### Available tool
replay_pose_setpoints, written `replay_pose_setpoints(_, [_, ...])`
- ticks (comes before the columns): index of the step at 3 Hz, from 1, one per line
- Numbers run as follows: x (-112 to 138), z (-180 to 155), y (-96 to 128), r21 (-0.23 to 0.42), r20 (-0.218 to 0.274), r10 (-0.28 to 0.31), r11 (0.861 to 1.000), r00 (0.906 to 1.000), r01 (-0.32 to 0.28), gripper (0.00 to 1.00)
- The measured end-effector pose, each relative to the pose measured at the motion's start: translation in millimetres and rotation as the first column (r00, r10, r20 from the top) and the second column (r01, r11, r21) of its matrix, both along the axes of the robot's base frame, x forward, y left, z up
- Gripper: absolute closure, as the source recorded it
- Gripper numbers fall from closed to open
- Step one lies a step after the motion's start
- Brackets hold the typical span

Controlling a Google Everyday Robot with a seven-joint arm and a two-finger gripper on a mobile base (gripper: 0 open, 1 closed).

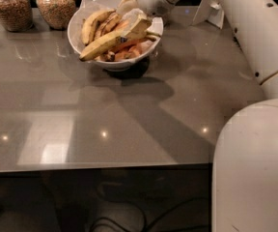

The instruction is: Pick banana from white bowl

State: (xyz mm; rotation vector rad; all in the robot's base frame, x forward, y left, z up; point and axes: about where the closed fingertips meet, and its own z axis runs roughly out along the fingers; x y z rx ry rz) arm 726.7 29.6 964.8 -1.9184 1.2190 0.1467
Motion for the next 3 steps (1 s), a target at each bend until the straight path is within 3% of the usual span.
replay_pose_setpoints(2, [8.2, -34.1, 15.0, -0.063, -0.052, 0.045, 0.997, 0.9976, -0.049, 0.35])
replay_pose_setpoints(3, [15.5, -45.1, 20.5, -0.079, -0.061, 0.051, 0.995, 0.9968, -0.056, 0.38])
